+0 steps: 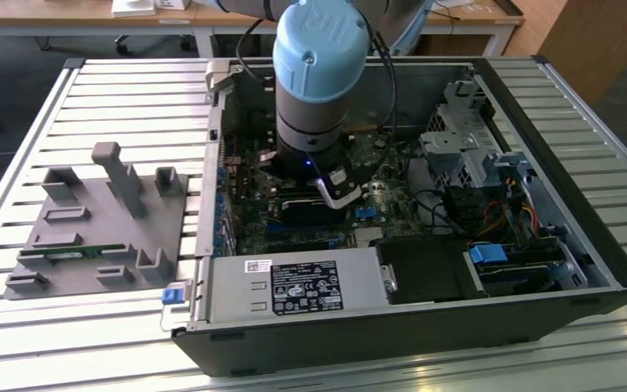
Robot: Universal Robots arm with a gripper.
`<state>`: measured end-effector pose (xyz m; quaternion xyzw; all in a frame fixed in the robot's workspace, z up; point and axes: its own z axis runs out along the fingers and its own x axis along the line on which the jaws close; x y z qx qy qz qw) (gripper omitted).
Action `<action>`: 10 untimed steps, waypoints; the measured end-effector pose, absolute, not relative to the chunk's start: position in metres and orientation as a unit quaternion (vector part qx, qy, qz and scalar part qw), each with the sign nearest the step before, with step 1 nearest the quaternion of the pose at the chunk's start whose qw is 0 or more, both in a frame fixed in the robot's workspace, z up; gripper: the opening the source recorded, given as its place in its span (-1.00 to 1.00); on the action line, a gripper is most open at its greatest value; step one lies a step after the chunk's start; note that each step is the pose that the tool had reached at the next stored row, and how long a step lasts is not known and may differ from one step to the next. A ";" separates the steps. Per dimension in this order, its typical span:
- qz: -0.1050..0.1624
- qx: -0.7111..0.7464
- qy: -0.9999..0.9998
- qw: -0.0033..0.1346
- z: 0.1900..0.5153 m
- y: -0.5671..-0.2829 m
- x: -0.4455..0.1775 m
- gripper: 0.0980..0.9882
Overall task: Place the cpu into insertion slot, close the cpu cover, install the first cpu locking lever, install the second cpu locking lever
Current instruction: 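Install the second cpu locking lever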
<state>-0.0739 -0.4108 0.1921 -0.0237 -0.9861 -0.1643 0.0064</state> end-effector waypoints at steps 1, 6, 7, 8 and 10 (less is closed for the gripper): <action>-0.165 -0.024 -0.986 0.006 0.192 -0.411 -0.074 -0.98; -0.170 -0.023 -0.985 0.007 0.190 -0.411 -0.074 -0.98; -0.171 -0.023 -0.985 0.007 0.190 -0.411 -0.075 -0.98; -0.172 -0.024 -0.985 0.007 0.190 -0.411 -0.075 -0.98; -0.173 -0.024 -0.985 0.007 0.189 -0.410 -0.075 -0.98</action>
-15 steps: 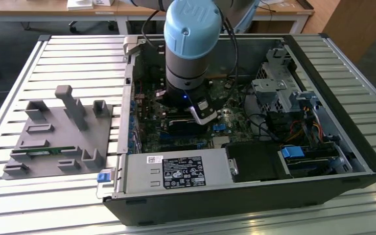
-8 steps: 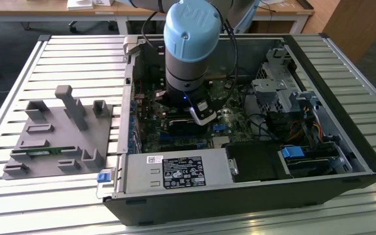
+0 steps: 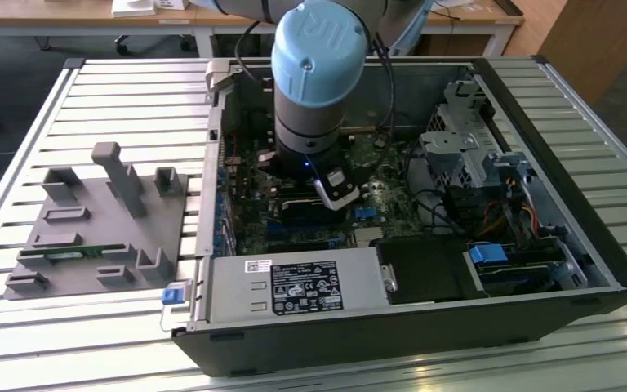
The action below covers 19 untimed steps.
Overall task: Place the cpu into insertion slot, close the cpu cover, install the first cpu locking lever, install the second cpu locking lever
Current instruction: 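Install the second cpu locking lever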
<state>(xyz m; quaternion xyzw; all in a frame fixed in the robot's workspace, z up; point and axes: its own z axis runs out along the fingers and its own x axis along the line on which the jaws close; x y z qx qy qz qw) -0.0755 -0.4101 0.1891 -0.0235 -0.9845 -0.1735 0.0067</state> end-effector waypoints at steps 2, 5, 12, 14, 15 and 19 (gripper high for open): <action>-0.175 -0.024 -0.984 0.007 0.189 -0.409 -0.076 -0.98; -0.176 -0.023 -0.984 0.007 0.188 -0.408 -0.077 -0.98; -0.178 -0.023 -0.984 0.007 0.187 -0.406 -0.078 -0.98; -0.178 -0.023 -0.984 0.007 0.187 -0.406 -0.078 -0.98; -0.178 -0.023 -0.984 0.007 0.187 -0.406 -0.078 -0.98; -0.178 -0.023 -0.984 0.007 0.193 -0.406 -0.078 -0.98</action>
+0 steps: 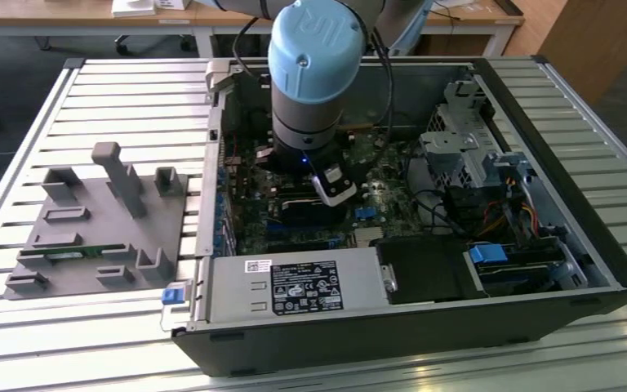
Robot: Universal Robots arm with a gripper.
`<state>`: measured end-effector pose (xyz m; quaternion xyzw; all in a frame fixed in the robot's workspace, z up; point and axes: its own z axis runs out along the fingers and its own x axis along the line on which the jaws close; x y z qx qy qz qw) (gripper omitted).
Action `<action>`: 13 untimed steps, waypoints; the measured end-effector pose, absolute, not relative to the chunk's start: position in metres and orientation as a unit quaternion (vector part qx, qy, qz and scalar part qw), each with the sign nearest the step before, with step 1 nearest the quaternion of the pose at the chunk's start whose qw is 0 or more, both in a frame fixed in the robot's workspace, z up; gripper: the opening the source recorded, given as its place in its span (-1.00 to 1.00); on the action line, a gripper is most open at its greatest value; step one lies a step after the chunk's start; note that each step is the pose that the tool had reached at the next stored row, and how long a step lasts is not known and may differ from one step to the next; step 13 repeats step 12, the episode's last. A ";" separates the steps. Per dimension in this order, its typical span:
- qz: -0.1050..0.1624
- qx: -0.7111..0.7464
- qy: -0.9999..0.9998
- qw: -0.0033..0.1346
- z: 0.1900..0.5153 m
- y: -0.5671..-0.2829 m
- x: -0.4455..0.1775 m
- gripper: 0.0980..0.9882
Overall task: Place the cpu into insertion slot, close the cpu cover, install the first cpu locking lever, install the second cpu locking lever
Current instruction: 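Install the second cpu locking lever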
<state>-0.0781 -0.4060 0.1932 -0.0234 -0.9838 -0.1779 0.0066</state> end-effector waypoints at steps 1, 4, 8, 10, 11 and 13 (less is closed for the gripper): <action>-0.178 -0.023 -0.984 0.007 0.195 -0.406 -0.078 -0.98; -0.178 -0.023 -0.984 0.007 0.200 -0.406 -0.078 -0.98; -0.178 -0.023 -0.984 0.007 0.208 -0.406 -0.078 -0.98; -0.178 -0.023 -0.984 0.007 0.211 -0.406 -0.078 -0.98; -0.178 -0.023 -0.984 0.007 0.211 -0.406 -0.078 -0.98; -0.178 -0.023 -0.984 0.007 0.211 -0.406 -0.078 -0.98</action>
